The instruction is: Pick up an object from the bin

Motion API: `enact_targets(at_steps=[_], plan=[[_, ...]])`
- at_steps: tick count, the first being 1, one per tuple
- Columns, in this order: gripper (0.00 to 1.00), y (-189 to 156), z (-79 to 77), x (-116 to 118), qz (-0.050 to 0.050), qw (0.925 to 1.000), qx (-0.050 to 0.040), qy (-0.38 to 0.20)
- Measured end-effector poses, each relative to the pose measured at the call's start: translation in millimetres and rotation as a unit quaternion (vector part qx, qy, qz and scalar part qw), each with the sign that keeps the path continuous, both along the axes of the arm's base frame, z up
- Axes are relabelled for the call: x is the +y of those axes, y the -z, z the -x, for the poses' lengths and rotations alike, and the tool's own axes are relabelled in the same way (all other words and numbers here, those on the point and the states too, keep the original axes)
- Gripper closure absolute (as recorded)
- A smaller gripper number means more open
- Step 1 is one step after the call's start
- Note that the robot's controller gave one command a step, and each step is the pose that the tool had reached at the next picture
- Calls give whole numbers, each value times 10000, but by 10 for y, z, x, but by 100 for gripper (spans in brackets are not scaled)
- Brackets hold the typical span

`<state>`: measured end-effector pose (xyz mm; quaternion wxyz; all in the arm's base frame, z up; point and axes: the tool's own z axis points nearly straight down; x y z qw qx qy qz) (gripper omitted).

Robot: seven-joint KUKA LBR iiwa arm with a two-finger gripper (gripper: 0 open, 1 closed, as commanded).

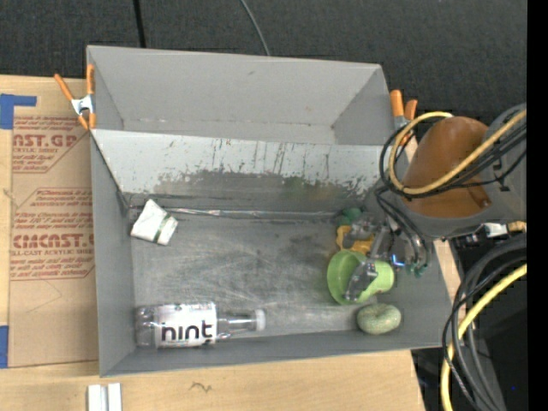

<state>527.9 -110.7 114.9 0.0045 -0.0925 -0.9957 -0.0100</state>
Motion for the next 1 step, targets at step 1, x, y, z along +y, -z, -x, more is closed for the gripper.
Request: enact_targets(at_steps=[1], plan=[[100,200,39,-122,-78,9849,-225,1715]])
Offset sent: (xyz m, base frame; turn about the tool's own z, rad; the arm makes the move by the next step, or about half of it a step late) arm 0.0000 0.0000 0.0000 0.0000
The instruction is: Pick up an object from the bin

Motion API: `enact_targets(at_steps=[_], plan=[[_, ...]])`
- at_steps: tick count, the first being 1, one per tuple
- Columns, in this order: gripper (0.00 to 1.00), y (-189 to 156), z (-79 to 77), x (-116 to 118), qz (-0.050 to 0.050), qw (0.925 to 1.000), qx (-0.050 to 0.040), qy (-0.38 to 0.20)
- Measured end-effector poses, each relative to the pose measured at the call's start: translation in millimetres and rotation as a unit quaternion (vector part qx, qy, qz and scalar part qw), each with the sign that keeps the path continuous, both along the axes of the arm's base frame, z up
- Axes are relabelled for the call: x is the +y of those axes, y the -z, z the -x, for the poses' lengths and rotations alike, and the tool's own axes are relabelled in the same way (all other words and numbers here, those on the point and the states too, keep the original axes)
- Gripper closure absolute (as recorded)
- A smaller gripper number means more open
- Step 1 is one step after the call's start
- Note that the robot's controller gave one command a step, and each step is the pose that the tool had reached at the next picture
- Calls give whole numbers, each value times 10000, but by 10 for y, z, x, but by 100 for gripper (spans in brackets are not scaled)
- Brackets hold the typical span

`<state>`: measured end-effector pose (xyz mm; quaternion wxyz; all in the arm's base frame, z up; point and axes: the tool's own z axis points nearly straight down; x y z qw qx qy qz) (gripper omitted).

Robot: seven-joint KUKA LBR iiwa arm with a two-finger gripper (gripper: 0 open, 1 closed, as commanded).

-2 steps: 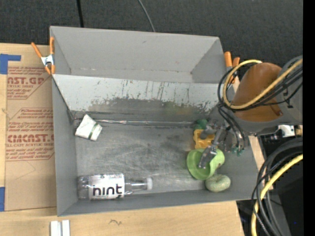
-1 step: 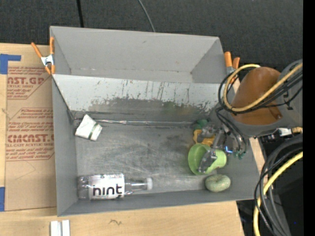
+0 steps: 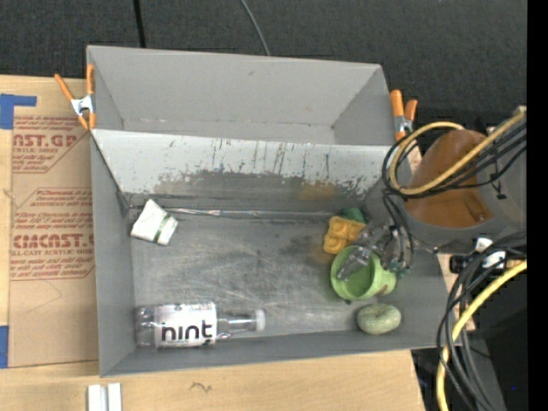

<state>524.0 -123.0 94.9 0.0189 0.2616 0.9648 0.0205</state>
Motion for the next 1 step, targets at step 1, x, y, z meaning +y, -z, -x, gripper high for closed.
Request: enact_targets(at_steps=[1], plan=[[100,19,-9,-36,5,9994,-55,355]])
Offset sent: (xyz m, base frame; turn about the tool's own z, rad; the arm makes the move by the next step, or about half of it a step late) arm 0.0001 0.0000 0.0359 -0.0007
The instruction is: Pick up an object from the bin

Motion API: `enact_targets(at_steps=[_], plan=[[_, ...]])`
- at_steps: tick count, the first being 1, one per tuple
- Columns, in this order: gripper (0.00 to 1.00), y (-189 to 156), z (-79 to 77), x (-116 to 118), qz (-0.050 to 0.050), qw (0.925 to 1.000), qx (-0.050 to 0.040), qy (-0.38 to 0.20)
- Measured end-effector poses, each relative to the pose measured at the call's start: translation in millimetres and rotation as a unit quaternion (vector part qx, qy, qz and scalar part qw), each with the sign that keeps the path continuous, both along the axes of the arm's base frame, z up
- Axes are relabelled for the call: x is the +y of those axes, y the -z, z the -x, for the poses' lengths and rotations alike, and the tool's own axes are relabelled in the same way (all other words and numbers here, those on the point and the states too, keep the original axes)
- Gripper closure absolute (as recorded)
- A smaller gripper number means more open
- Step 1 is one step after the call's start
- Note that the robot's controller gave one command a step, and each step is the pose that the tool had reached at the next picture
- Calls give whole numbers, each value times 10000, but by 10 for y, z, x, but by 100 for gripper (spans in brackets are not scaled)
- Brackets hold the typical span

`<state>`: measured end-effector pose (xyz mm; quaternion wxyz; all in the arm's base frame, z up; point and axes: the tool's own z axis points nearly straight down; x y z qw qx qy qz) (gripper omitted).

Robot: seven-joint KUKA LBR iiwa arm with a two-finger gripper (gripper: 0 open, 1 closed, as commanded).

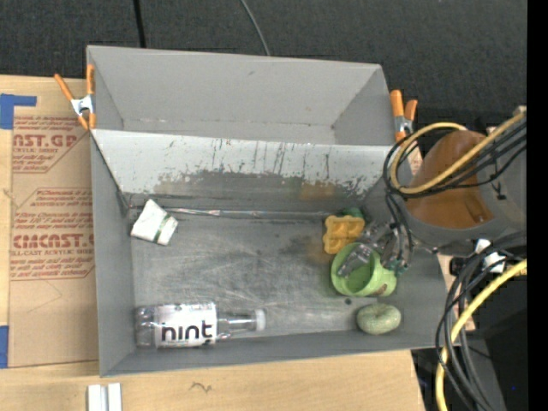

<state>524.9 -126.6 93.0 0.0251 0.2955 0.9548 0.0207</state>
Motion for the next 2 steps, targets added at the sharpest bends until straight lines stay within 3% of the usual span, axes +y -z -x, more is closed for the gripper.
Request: enact_targets(at_steps=[1,2], plan=[[100,14,2,-1,0,10000,9,42],[100,16,33,2,14,10000,78,-26]])
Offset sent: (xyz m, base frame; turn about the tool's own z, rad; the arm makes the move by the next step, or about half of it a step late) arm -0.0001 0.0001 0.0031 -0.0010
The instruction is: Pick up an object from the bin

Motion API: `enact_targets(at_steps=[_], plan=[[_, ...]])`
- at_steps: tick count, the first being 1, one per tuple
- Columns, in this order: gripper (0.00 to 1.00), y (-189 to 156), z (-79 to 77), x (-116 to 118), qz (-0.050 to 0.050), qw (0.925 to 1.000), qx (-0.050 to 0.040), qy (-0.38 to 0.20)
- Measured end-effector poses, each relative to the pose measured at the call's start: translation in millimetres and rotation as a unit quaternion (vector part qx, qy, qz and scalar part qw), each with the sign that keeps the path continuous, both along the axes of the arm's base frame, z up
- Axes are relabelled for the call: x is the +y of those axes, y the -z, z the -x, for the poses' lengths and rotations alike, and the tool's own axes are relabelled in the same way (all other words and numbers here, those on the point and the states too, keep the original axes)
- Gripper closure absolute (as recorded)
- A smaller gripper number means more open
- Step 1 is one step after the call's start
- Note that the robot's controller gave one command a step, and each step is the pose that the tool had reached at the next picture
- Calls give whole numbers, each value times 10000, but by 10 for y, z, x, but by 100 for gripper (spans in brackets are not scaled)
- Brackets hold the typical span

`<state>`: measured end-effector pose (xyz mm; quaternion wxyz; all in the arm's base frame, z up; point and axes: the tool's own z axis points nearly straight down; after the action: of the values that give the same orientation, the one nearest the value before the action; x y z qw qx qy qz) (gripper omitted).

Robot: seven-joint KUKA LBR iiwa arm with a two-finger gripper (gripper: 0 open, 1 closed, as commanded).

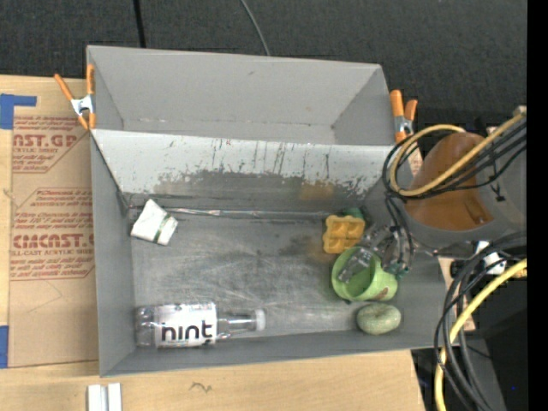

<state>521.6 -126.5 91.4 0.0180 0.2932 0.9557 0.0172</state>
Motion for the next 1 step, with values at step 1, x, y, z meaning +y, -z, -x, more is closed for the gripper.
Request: enact_targets(at_steps=[1], plan=[[100,15,12,9,-20,10000,31,33]])
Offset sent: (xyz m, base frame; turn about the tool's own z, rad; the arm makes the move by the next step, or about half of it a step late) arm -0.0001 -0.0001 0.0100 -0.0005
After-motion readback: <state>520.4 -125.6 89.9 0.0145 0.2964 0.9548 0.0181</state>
